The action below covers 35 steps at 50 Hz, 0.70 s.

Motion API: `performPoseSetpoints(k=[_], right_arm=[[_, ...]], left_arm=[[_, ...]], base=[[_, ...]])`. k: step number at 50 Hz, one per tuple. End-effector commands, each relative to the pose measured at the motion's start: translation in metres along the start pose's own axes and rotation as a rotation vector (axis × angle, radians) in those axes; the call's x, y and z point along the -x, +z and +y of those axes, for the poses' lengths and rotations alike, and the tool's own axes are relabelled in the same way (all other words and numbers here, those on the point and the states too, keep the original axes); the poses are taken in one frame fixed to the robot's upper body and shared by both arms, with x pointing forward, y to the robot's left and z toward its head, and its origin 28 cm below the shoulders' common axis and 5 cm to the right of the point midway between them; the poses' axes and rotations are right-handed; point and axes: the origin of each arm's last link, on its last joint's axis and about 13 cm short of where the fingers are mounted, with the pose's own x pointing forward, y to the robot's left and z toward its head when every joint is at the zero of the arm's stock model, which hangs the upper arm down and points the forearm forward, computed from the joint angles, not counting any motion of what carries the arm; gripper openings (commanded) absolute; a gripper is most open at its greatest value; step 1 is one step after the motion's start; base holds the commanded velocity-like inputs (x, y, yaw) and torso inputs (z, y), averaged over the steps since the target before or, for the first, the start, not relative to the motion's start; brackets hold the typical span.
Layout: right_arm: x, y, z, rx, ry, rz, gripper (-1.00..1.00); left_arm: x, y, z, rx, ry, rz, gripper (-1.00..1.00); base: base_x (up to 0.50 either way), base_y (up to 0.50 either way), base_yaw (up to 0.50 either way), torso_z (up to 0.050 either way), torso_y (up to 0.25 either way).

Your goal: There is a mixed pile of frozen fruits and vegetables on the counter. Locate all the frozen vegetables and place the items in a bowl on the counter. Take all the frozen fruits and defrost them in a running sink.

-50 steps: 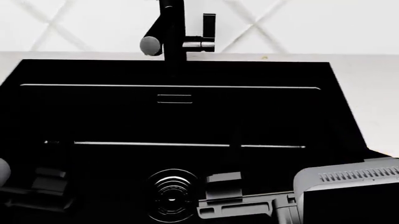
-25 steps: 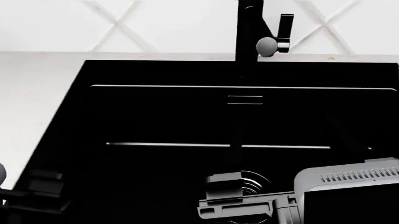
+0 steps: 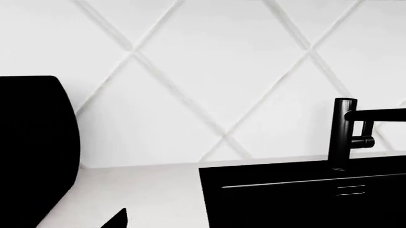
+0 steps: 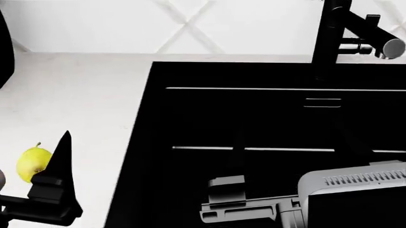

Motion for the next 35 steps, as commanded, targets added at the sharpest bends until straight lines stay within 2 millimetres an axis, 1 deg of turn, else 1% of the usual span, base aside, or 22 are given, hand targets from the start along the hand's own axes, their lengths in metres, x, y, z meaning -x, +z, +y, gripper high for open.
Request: performPoseSetpoints(k=[1,6,8,13,18,32,35], right_arm=[[0.0003,0.0001,0.0001,0.0,0.0,0.001,1.0],[0.0005,-0.0003,0.0004,0.0,0.001,0.003,1.0],[0.0005,-0.0005,0.0002,-0.001,0.0,0.004,1.0],[0.0008,0.0006,-0.0005,-0.002,-0.002,-0.001,1.0],[0.0009,0.0006,-0.0011,-0.001,-0.005,0.0,1.0],[0.0011,0.001,-0.0013,-0.005,-0.005,-0.001,1.0],[0.0006,0.0001,-0.0017,-0.018,-0.006,0.004,1.0]], left_arm=[[-0.003,-0.0012,-0.0016,-0.001,-0.002,0.004,1.0],[-0.0036,-0.0015,-0.0021,-0.001,-0.003,0.004,1.0],[0.0006,-0.0004,-0.0004,0.0,-0.004,0.002,1.0],[0.0012,0.0001,-0.0013,-0.001,-0.008,0.0,1.0],[-0.0012,0.0002,-0.003,-0.002,-0.011,0.0,1.0],[0.0007,0.0002,-0.0018,0.0,-0.01,-0.002,1.0],[-0.0011,-0.0012,-0.002,0.001,-0.009,0.003,1.0]], base=[[0.0,0.5,0.0,0.0,0.0],[0.0,0.5,0.0,0.0,0.0],[0.0,0.5,0.0,0.0,0.0],[0.0,0.5,0.0,0.0,0.0],[-0.02,0.5,0.0,0.0,0.0],[-0.28,0.5,0.0,0.0,0.0],[-0.08,0.24,0.0,0.0,0.0]])
